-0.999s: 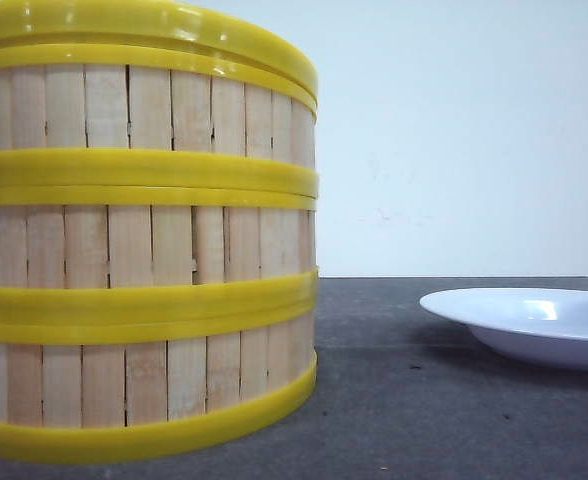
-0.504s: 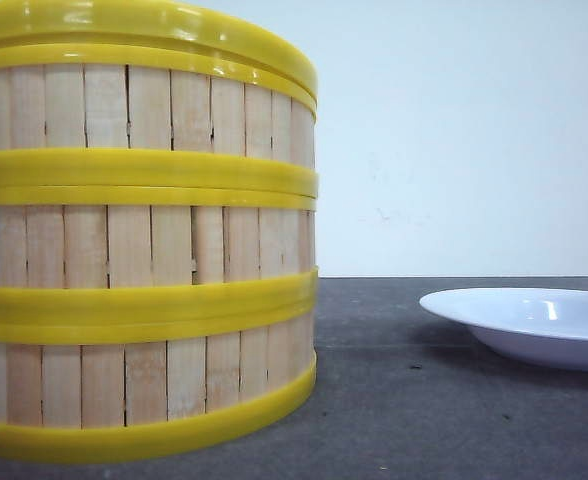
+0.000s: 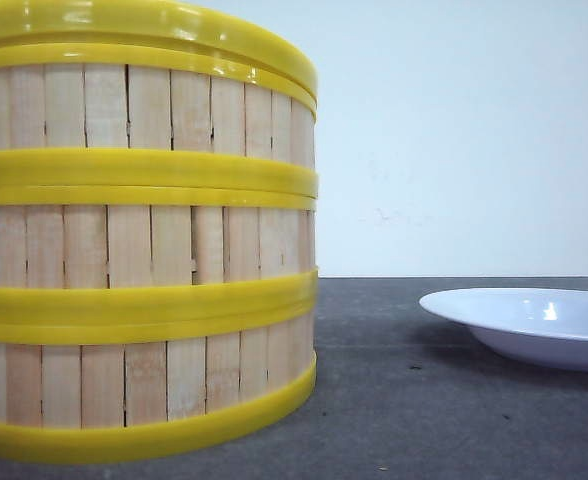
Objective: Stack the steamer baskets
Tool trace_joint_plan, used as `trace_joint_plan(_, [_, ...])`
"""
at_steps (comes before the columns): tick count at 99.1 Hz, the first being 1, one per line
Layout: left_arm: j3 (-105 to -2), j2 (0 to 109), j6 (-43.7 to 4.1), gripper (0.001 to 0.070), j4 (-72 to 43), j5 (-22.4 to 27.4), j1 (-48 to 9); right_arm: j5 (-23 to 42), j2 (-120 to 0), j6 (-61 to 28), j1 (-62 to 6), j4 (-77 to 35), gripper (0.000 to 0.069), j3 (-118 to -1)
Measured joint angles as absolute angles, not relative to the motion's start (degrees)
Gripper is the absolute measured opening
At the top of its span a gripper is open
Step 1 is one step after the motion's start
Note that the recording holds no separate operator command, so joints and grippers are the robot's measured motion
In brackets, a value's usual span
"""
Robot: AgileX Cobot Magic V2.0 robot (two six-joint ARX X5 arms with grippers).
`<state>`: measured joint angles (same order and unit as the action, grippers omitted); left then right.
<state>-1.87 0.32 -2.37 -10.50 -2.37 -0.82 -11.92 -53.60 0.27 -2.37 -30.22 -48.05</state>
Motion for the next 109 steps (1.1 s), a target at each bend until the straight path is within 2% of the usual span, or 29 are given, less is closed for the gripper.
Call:
trace_joint_plan(76, [-1.87, 0.32, -2.37, 0.0018, -10.5, -2.37, -0.82, -11.38, -52.12, 0.3, -3.33, -17.19, 0.0009, -47.2])
trace_joint_plan(88, [-1.87, 0.3, -2.39, 0.0018, -10.5, -2.37, -0.82, -9.78, -45.91, 0.27, -3.77, -8.32, 0.0009, -41.23])
trace_joint_plan(101, [-1.87, 0.32, -2.39, 0.0018, -10.5, -2.37, -0.82, -8.49, -34.15, 0.49, -3.75, 6.35, 0.0009, -28.58])
trace_joint_plan(109, [-1.87, 0.32, -2.39, 0.0018, -10.5, -2.37, -0.82, -7.35, -26.06, 0.89, -3.75, 8.71, 0.0009, -20.67])
